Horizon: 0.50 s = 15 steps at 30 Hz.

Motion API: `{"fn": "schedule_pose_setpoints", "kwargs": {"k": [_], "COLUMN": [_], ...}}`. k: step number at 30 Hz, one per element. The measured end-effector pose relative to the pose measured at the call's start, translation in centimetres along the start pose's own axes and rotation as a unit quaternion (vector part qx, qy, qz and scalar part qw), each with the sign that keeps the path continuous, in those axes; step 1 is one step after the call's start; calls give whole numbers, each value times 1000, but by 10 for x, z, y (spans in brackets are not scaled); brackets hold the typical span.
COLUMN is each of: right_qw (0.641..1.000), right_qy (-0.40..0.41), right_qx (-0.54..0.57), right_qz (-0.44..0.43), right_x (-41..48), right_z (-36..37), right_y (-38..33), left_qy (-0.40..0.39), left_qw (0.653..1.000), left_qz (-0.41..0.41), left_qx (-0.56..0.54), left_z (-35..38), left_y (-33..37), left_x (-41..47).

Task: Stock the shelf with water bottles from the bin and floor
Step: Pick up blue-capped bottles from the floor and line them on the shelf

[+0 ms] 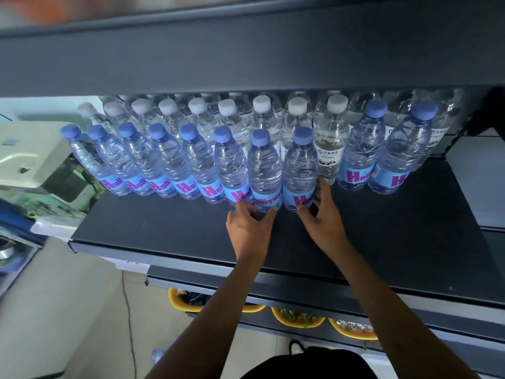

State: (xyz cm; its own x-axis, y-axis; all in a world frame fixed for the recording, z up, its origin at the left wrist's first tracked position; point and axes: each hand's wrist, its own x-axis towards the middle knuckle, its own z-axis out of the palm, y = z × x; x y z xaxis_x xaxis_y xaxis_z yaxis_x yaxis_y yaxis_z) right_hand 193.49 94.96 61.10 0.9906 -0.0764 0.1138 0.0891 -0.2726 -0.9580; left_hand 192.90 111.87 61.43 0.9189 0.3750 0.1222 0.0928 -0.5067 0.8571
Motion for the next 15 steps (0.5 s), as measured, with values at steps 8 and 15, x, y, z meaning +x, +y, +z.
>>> {"fn": "schedule_pose_setpoints", "kwargs": {"k": [8, 15], "right_qw": [999, 999], "right_qy": [7, 16], "right_qx": [-11, -21], "right_qz": [-30, -29], "right_x": [2, 3], "right_z": [1, 0], "right_y": [0, -2], "left_qy": [12, 11], "left_qw": [997, 998], "left_qz": [20, 10], "left_qx": [78, 66], "left_z": [5, 3], "left_y": [7, 8], "left_x": [8, 8]}}
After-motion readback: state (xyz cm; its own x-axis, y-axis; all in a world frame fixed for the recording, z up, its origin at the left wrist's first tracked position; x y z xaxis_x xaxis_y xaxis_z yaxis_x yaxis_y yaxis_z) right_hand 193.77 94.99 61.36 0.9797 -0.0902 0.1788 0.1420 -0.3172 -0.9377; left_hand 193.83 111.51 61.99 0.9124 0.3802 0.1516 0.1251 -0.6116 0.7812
